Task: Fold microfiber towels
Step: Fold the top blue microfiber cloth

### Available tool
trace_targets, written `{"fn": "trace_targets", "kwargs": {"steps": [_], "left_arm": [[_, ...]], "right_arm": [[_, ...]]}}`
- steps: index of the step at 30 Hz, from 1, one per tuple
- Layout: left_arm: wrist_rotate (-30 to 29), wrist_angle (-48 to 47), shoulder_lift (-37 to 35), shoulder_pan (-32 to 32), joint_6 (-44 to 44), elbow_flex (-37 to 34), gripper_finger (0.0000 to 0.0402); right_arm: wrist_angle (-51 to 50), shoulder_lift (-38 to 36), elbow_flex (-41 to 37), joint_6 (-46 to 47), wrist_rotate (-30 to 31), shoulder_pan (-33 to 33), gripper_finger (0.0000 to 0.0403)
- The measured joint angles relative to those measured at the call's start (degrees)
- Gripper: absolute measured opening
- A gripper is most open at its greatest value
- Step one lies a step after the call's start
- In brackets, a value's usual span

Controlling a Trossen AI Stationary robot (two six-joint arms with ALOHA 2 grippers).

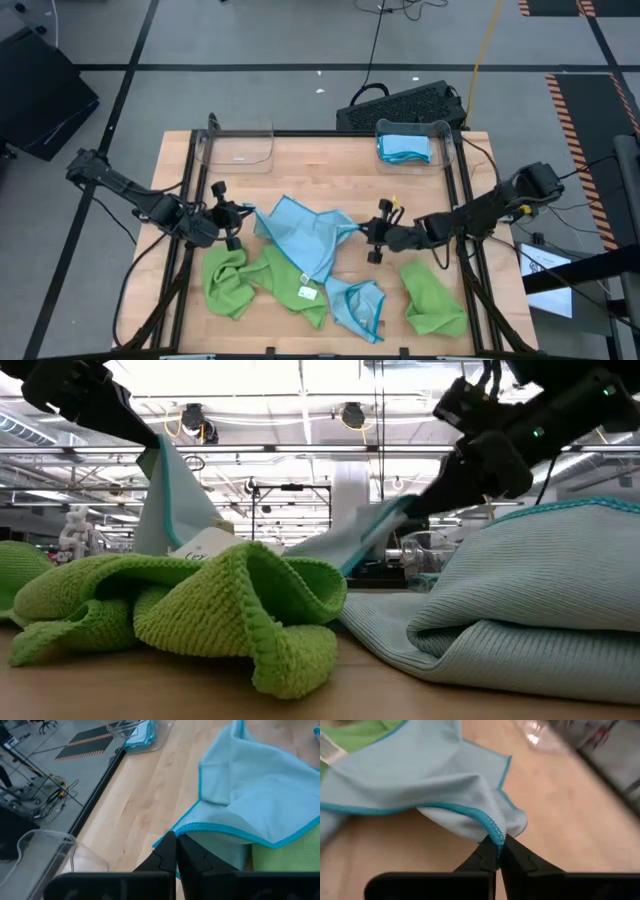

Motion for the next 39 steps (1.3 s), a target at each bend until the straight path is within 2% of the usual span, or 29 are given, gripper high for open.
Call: {"fn": "trace_targets", "kwargs": {"steps": [3, 6, 8, 14, 20, 26, 28, 35, 39], "left_arm": [[-0.02, 0.15, 0.00, -0.71, 0.20, -0.01, 0.0004], [-0.02, -0.39, 0.00, -1.10, -0.19, -0.01, 0.0005], [-0.02, -1.72, 0.00, -1.09, -1.06, -0.01, 0.0005], [-1.55, -8.69, 0.00, -0.60, -6.35, -0.01, 0.0006], [-0.94, -11.60, 0.00, 0.21, -9.76, -0.01, 0.0005], [2.01, -11.27, 0.00, 0.21, -9.85, 0.01, 0.0003], [2.69, -10.51, 0.00, 0.21, -9.71, -0.01, 0.0007], [3.48, -9.99, 0.00, 0.21, -9.02, -0.01, 0.0005], [3.50, -9.98, 0.00, 0.21, -8.33, 0.00, 0.0005]], "right_arm": [[-0.45, -2.52, 0.00, -8.57, 3.54, -0.90, 0.0005], [-2.03, -5.11, 0.01, -11.72, 10.62, -1.31, 0.0006], [-2.84, -6.35, 0.00, -12.30, 12.15, -1.90, 0.0006], [-3.27, -5.29, 0.04, -5.29, 11.18, -4.31, 0.0025], [-12.02, -3.56, 0.00, 0.50, 19.13, -4.42, 0.0090], [-13.30, -3.70, 0.02, 4.78, 20.70, -4.55, 0.0146], [-14.89, -3.83, 0.02, 7.10, 19.84, -4.55, 0.0155], [-24.40, -3.80, 0.02, 24.16, 1.93, -4.49, 0.0174], [-29.27, -3.80, 0.02, 29.96, -3.32, -3.62, 0.0183]]}}
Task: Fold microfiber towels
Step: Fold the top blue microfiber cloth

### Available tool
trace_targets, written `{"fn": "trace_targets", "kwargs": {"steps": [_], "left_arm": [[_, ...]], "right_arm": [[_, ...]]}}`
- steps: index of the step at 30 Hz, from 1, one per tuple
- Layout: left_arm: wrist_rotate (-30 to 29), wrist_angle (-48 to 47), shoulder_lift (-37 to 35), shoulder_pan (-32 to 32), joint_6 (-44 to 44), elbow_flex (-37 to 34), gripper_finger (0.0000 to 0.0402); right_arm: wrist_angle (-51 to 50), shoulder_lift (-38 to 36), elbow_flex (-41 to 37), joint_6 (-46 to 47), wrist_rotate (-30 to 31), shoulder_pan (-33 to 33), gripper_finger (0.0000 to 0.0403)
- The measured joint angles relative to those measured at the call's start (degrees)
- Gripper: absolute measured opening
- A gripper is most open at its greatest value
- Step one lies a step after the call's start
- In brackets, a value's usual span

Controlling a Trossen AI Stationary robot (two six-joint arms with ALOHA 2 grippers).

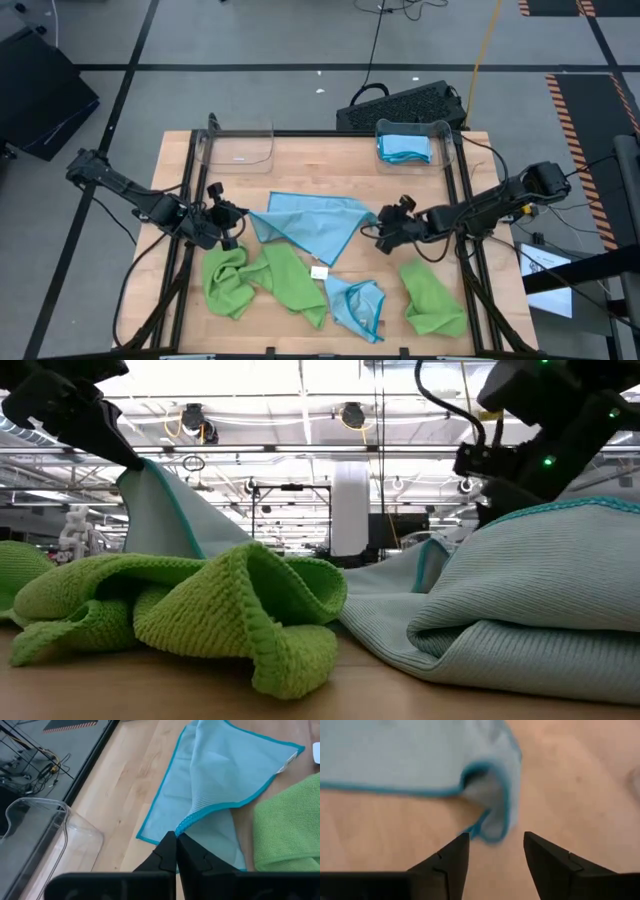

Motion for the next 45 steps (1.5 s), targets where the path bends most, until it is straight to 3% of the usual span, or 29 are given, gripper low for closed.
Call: {"fn": "trace_targets", "kwargs": {"steps": [6, 18, 29, 33, 39, 42, 45], "left_arm": [[0.00, 0.02, 0.00, -0.02, -0.10, 0.00, 0.0007], [-0.04, 1.29, 0.00, -0.02, 0.41, 0.00, 0.0003], [-0.33, 4.05, 0.00, 0.00, 3.05, 0.01, 0.0006], [-0.34, 4.02, 0.00, 0.00, 2.98, 0.00, 0.0005], [0.27, 4.75, 0.02, -0.40, 4.40, 0.00, 0.0008], [3.17, 9.14, 0.00, -1.39, 9.35, -0.01, 0.0004], [7.04, 15.58, 0.00, -2.54, 15.02, 0.00, 0.0005]], "right_arm": [[0.76, 0.00, -2.07, 3.66, -2.65, 1.74, 0.0197], [39.29, 1.03, -19.47, 6.31, 0.19, -0.03, 0.0204], [41.55, 12.90, -14.93, 5.53, 1.87, -1.83, 0.0202], [43.34, 16.42, -14.14, 4.45, 3.76, -2.00, 0.0158], [41.23, 17.43, -14.25, 1.31, 8.05, -2.00, 0.0017], [38.44, 14.84, -14.26, -2.14, 11.96, -2.11, 0.0014], [36.93, 11.20, -14.71, -9.61, 21.02, -2.35, 0.0007]]}}
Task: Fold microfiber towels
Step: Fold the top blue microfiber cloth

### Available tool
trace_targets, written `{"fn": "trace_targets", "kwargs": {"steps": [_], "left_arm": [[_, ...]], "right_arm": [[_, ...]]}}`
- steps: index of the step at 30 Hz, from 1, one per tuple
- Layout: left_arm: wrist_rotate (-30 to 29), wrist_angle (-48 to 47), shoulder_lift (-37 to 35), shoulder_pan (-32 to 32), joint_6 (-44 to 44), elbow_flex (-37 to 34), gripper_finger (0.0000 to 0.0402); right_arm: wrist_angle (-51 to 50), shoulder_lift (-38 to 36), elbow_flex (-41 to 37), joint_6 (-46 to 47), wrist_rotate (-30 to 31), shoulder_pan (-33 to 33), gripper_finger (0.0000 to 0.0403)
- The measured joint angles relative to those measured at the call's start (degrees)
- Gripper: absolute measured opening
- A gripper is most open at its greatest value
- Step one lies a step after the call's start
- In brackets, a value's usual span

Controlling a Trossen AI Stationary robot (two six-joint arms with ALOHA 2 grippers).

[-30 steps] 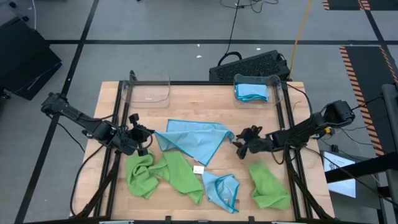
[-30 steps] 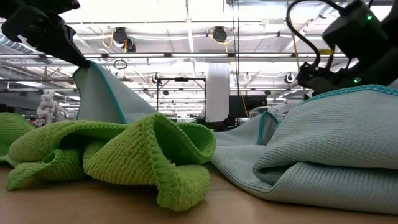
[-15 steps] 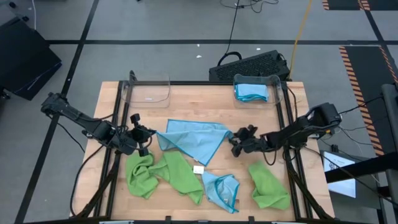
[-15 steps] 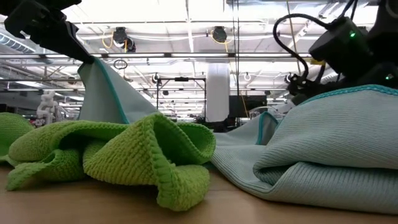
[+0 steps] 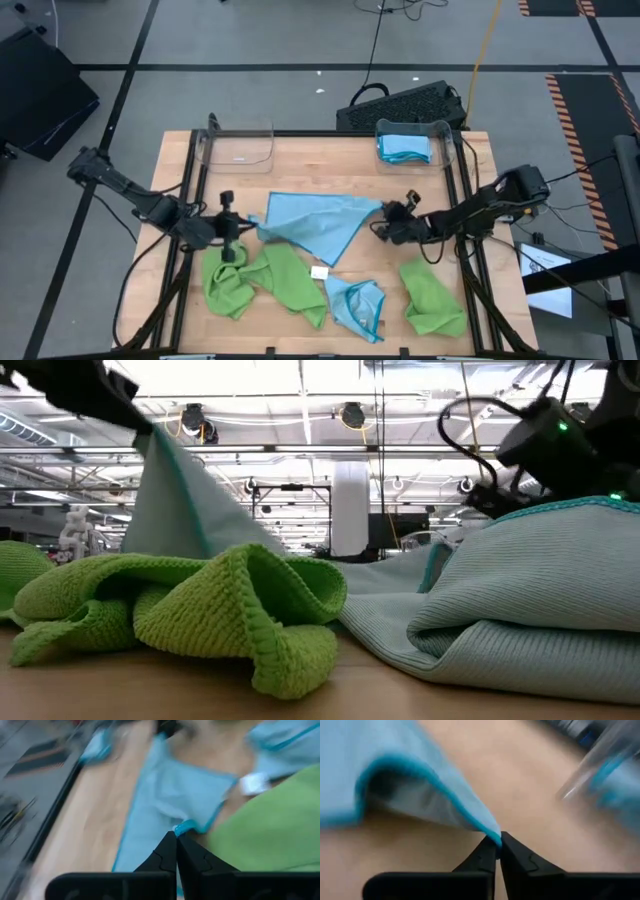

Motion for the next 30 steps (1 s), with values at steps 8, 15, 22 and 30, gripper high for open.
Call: {"fn": "trace_targets", "kwargs": {"steps": [8, 15, 22, 30], "left_arm": [[7.73, 11.11, 0.00, -4.33, 10.54, -0.01, 0.0005], [7.51, 9.05, 0.19, -4.68, 6.92, -0.01, 0.0003], [9.00, 7.10, 3.61, -3.21, 0.67, -0.01, 0.0010], [9.03, 7.96, 8.53, -1.02, 0.77, -0.01, 0.0012]], "right_arm": [[0.67, -7.93, 0.27, -18.98, 8.11, -3.72, 0.0008], [-1.20, -9.35, 0.24, -19.37, -2.20, -6.82, 0.0063], [-6.62, -11.00, 0.29, -2.87, -14.05, -7.44, 0.0159], [-18.77, -18.04, 0.29, 8.29, -15.03, -7.45, 0.0205]]}}
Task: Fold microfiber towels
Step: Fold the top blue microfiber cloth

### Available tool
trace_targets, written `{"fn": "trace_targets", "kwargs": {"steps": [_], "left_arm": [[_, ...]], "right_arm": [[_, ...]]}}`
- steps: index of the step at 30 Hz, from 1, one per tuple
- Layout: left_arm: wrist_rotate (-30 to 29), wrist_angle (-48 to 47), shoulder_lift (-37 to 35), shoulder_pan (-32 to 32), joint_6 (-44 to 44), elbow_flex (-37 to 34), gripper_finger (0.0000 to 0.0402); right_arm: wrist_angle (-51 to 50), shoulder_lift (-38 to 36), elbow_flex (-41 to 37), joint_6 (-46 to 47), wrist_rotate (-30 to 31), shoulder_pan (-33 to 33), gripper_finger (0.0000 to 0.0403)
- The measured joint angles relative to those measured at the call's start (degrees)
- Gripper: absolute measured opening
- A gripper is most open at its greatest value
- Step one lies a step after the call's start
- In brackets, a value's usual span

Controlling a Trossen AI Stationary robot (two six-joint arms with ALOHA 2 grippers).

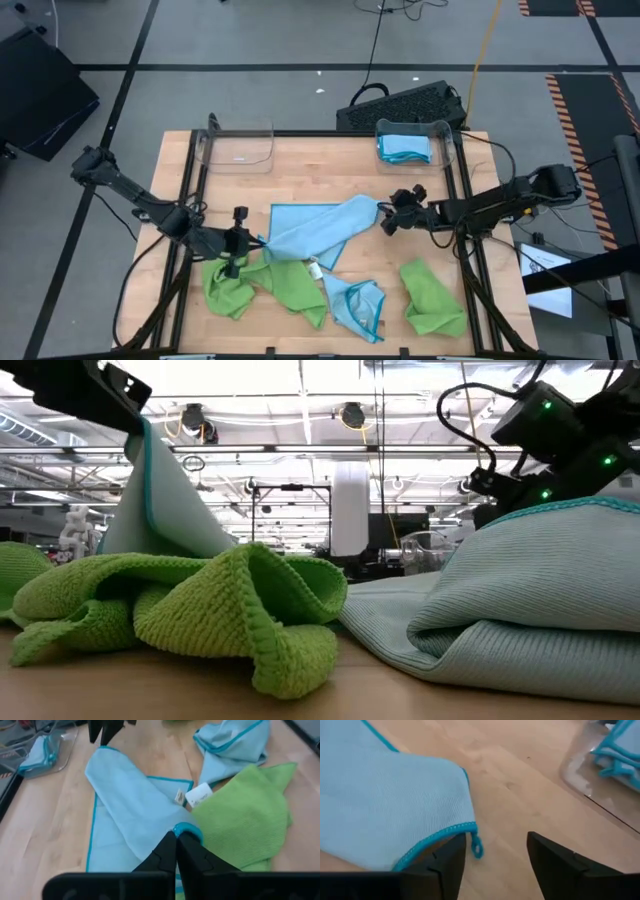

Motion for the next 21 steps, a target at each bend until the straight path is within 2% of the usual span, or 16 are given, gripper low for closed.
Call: {"fn": "trace_targets", "kwargs": {"steps": [5, 10, 16, 21], "left_arm": [[-0.29, 0.01, 0.63, 1.92, 0.20, 0.00, 0.0005], [-0.50, 0.11, 0.60, 3.40, 0.95, 0.00, 0.0010], [-0.53, 0.12, 0.60, 4.56, 1.24, 0.01, 0.0005], [-0.53, 0.31, 0.60, 5.26, 1.75, 0.00, 0.0011]], "right_arm": [[-2.24, -6.02, 0.00, 2.20, -1.34, 0.81, 0.0207], [7.70, -7.45, 0.00, -7.42, -9.18, 5.63, 0.0202], [22.18, 0.46, 0.24, -13.80, -17.74, 11.09, 0.0201], [24.70, 13.13, 6.23, -19.03, -23.28, 13.42, 0.0201]]}}
